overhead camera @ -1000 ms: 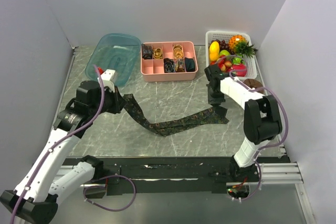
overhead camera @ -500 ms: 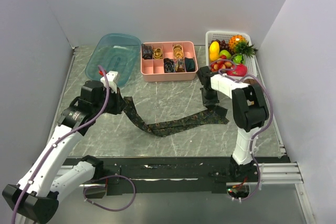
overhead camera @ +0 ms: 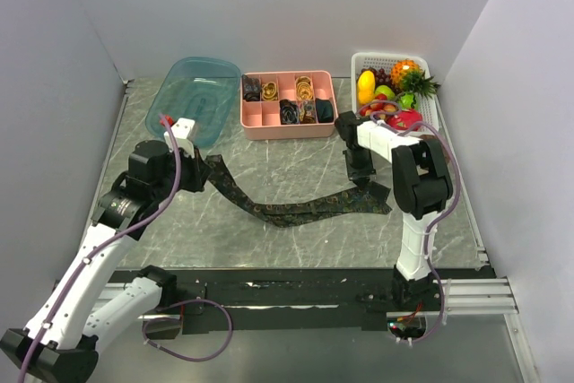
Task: Roll the ties
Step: Place the tie at the center of the board, then flatten out the tie at the center of the board.
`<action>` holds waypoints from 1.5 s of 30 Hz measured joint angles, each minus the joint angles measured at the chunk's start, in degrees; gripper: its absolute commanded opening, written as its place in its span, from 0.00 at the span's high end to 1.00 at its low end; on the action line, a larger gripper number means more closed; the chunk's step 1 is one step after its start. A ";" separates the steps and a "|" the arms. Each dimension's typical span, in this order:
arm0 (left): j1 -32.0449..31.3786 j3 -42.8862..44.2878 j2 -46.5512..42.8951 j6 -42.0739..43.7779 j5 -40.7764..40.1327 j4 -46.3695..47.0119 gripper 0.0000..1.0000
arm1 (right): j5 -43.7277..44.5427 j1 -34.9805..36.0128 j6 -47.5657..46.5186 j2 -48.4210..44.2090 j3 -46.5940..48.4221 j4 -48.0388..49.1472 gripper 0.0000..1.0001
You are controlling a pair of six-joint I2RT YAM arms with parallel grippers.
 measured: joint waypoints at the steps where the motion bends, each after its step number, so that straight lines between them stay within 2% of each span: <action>1: 0.02 0.00 -0.02 0.50 -0.04 0.37 0.99 | 0.15 -0.20 0.00 0.00 0.04 -0.28 1.00; 9: 0.02 -0.83 -1.42 3.43 -0.09 0.76 0.99 | 1.51 -3.17 -0.48 0.00 -0.37 -1.88 1.00; 15: 0.00 -1.51 -2.93 2.78 -3.08 -2.47 0.93 | 1.68 -3.30 -0.83 -0.59 -0.98 -1.60 1.00; 18: 0.00 -1.51 -3.82 1.31 -5.68 -3.54 0.84 | 0.70 -2.82 -0.92 -1.46 -0.96 -1.66 1.00; 19: 0.00 -1.51 -4.26 0.68 -6.60 -3.91 0.72 | 0.22 -2.56 -0.90 -1.86 -0.96 -1.81 1.00; 27: 0.02 2.71 -3.65 -3.23 -6.38 -9.29 0.48 | -4.61 2.10 -1.14 -5.40 3.52 -0.74 1.00; 31: 0.02 2.99 -3.26 -6.82 -4.13 -12.94 0.43 | -7.63 4.87 -1.36 -6.14 6.86 0.31 1.00; 35: 0.02 3.02 -5.40 -10.51 -4.35 -17.16 0.32 | -10.43 8.74 -1.38 -6.47 8.41 2.05 1.00; 40: 0.02 5.46 -12.33 -14.69 -9.27 -21.57 0.19 | -14.53 14.36 -1.86 -6.32 10.08 4.55 1.00; 44: 0.02 8.39 -17.07 -16.11 -13.18 -20.81 0.14 | -17.42 18.23 -2.21 -3.19 16.09 5.33 1.00; 45: 0.02 8.48 -17.53 -16.33 -13.73 -20.22 0.11 | -18.38 19.12 -2.21 -2.08 17.75 5.88 0.84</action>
